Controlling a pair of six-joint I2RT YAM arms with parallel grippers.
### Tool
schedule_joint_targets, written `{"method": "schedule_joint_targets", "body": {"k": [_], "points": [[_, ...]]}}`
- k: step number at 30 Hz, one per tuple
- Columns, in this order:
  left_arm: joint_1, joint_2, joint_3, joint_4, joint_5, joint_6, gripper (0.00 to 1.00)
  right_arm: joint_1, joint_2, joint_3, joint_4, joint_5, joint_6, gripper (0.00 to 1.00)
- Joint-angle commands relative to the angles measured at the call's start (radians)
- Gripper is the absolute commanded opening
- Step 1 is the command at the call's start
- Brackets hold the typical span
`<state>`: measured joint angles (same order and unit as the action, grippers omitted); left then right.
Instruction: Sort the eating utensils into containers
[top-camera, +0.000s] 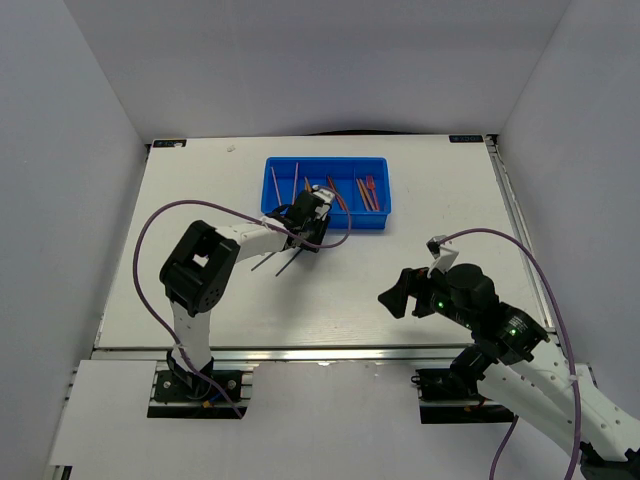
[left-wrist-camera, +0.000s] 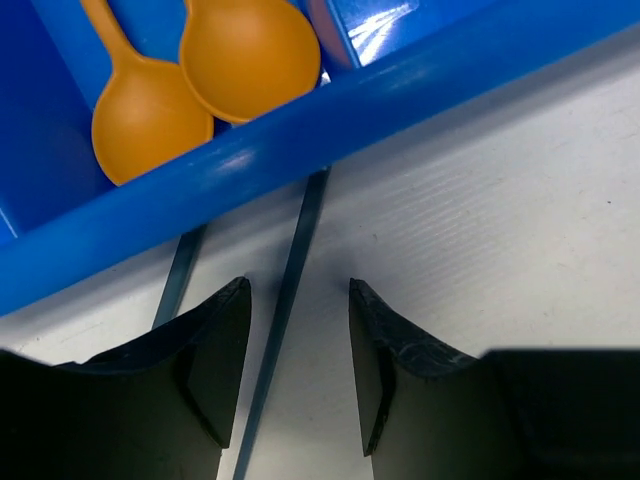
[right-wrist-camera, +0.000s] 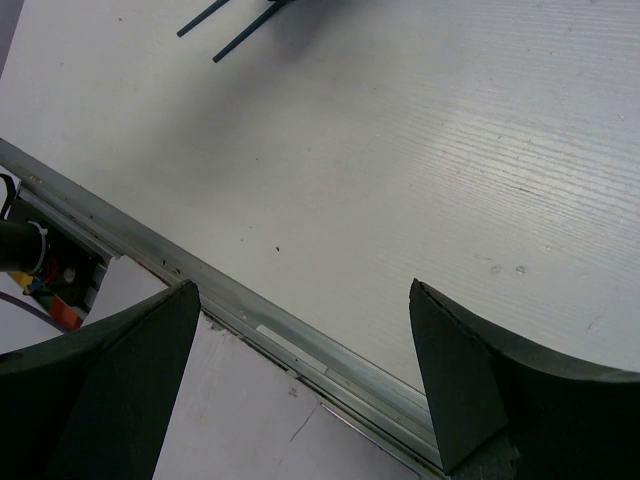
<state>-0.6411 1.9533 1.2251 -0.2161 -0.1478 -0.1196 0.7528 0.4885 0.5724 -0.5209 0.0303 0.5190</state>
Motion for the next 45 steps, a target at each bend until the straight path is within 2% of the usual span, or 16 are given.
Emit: {"method": "schedule_joint_targets", "body": {"k": [1, 2, 6, 11, 13, 15, 17, 24, 30, 38, 40, 45], "points": [[0.014, 0.001, 0.017, 0.018, -0.018, 0.012, 0.54, -0.001, 0.009, 0.007, 0.038, 0.005, -0.01, 0.89], [0.015, 0.004, 0.016, 0.02, -0.012, 0.012, 0.54, -0.001, 0.013, 0.004, 0.044, 0.003, -0.01, 0.89], [0.015, 0.019, 0.014, -0.005, 0.045, 0.002, 0.27, -0.001, 0.019, 0.001, 0.051, -0.003, -0.008, 0.89], [0.014, -0.039, -0.103, 0.015, 0.118, -0.055, 0.24, 0.0, 0.016, 0.007, 0.056, -0.009, -0.005, 0.89], [0.011, -0.053, -0.14, 0.015, 0.139, -0.094, 0.15, -0.001, 0.018, 0.006, 0.065, -0.012, -0.004, 0.89], [-0.003, -0.07, -0.197, 0.021, 0.148, -0.132, 0.13, -0.001, 0.022, 0.004, 0.067, -0.015, -0.004, 0.89], [-0.022, -0.079, -0.231, 0.026, 0.175, -0.153, 0.0, 0.0, 0.022, 0.0, 0.078, -0.021, 0.001, 0.89], [-0.127, -0.22, -0.27, -0.023, 0.015, -0.218, 0.0, -0.001, 0.025, -0.005, 0.094, -0.021, 0.01, 0.89], [-0.134, -0.392, -0.23, -0.054, -0.133, -0.268, 0.0, 0.0, 0.018, -0.002, 0.091, -0.021, 0.016, 0.89], [-0.132, -0.436, -0.135, -0.092, -0.255, -0.311, 0.0, -0.001, 0.018, 0.001, 0.084, -0.021, 0.018, 0.89], [-0.112, -0.435, -0.07, -0.107, -0.334, -0.321, 0.0, -0.001, 0.016, 0.003, 0.084, -0.021, 0.018, 0.89], [0.05, -0.341, 0.175, -0.131, -0.328, -0.333, 0.0, 0.0, 0.021, 0.003, 0.082, -0.021, 0.012, 0.89]]}}
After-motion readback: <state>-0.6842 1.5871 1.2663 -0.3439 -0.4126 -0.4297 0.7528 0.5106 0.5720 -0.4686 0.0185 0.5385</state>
